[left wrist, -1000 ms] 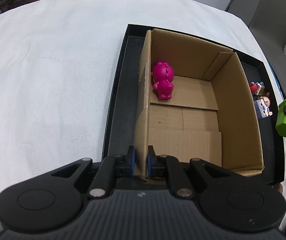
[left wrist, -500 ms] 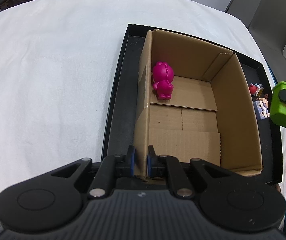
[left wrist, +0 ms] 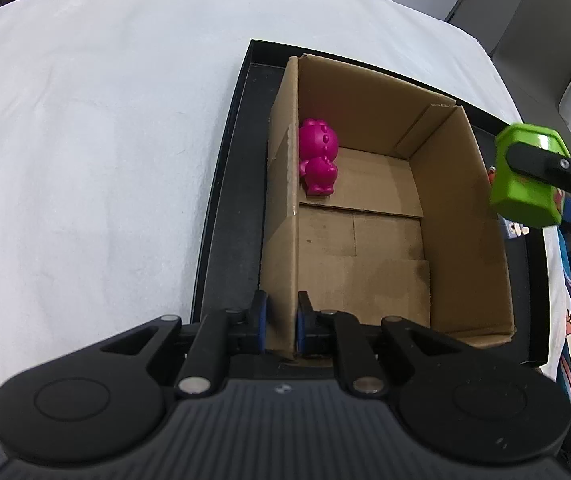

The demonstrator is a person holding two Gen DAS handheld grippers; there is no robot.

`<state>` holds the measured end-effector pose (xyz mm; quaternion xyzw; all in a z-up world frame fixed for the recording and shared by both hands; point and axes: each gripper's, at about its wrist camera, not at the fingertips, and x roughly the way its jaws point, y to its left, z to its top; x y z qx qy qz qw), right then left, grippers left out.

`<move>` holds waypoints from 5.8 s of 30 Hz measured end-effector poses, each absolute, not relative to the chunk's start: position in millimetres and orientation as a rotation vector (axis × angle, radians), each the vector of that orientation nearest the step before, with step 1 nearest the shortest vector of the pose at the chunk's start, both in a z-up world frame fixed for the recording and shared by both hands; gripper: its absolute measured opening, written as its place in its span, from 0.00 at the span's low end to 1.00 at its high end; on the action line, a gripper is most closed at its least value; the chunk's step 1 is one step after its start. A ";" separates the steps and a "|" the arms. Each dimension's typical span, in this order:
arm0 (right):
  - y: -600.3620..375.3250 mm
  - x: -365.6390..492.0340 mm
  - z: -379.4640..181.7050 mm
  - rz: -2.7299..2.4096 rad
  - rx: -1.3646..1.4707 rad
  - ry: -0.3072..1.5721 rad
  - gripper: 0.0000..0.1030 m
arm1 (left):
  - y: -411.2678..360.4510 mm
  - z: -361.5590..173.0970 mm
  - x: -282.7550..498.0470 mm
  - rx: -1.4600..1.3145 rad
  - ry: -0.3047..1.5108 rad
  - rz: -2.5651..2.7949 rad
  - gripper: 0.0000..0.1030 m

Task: Organize rigid objects
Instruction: 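Carry the green container with the right gripper over the box, then lower the green container into the box and open the right gripper, then withdraw the right gripper from the box toward the lavender cube figure, then close the right gripper on the lavender cube figure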

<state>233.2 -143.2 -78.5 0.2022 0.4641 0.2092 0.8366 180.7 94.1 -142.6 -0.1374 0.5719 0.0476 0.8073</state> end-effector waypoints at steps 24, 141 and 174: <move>-90.6 244.6 -92.1 0.472 0.333 0.993 0.48 | 94.1 -144.1 189.6 -0.261 1.271 0.075 0.13; -226.9 273.6 -158.5 0.196 0.182 1.068 0.51 | 90.2 -132.1 171.0 -0.271 1.185 0.178 0.09; -237.0 245.5 -154.8 0.186 0.281 1.230 0.46 | 88.9 -133.3 178.6 -0.261 1.222 0.183 0.09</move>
